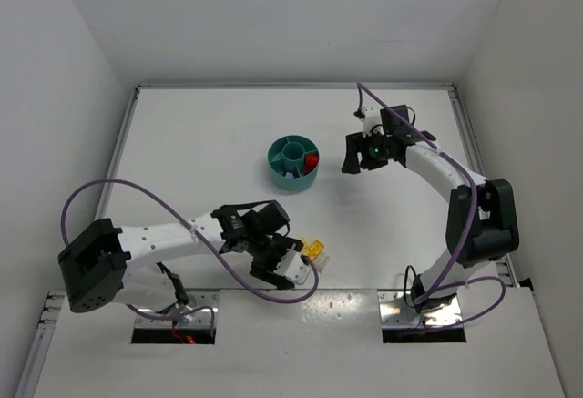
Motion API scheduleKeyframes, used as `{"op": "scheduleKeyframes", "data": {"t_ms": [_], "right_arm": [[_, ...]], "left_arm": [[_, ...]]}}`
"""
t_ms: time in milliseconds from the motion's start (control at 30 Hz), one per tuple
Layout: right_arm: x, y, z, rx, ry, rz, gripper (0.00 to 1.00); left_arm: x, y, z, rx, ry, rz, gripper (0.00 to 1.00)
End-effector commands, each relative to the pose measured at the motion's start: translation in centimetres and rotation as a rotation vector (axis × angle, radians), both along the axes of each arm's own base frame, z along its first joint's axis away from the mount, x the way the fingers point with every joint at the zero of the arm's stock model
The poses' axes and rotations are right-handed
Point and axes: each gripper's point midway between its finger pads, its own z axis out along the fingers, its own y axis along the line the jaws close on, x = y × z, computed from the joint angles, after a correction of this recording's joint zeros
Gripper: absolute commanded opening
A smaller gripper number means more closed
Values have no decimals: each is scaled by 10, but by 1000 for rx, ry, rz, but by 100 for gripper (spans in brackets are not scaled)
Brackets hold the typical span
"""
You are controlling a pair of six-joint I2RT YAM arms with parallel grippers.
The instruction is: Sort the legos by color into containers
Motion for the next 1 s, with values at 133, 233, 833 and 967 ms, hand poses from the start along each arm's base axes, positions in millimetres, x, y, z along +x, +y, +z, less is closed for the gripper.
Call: {"op": "scheduleKeyframes", "data": {"t_ms": [133, 233, 833, 967], "right_arm": [[0, 1, 18, 22, -73, 17, 65], [0, 1, 18, 22, -73, 17, 65], [-1, 0, 24, 23, -104, 24, 65], [-1, 0, 24, 23, -104, 24, 65]], "left_arm": [[4, -24, -1, -60, -39, -48, 70], [5, -27, -5, -57, -28, -34, 70], [18, -43, -28, 5, -4, -11, 57], [23, -40, -36, 19, -31, 14, 47]]}}
